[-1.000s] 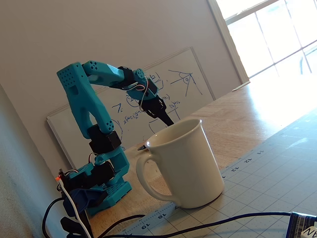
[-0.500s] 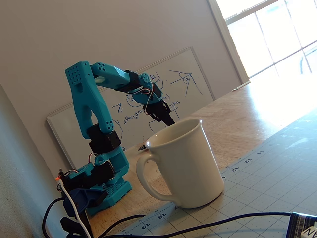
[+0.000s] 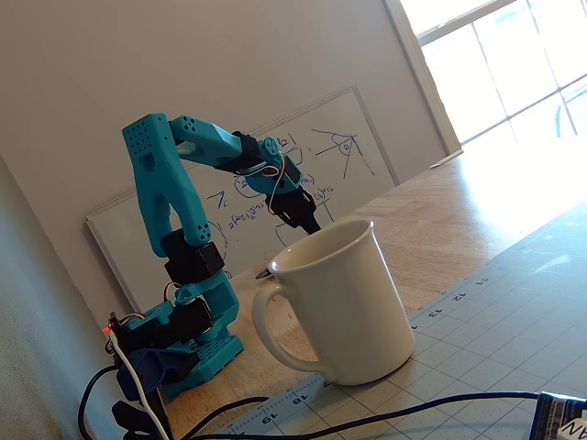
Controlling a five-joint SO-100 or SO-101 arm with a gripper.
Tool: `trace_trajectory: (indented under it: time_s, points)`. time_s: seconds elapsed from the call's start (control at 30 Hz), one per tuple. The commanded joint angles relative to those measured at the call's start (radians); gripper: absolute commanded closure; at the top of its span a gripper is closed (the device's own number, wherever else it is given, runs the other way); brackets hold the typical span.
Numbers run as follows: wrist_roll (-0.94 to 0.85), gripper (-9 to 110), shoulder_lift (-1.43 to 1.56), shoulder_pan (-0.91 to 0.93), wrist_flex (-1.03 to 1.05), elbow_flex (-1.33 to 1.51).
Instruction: Grasp a pen and put it in a mug.
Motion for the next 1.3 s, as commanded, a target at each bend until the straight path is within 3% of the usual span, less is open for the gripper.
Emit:
trace_trajectory:
  time_s: [0.0, 0.3, 0.57, 0.9, 1.27]
  points:
    - [-0.003, 100, 0.026, 0.005, -0.014, -0.04]
    - [-0.002, 100, 0.057, 0.014, -0.014, -0.035]
    - [-0.051, 100, 0.319, 0.067, -0.057, 0.138]
    - [-0.431, 100, 0.675, 0.235, -0.434, 0.482]
    - [-0.974, 100, 1.177, 0.591, -0.526, 0.652]
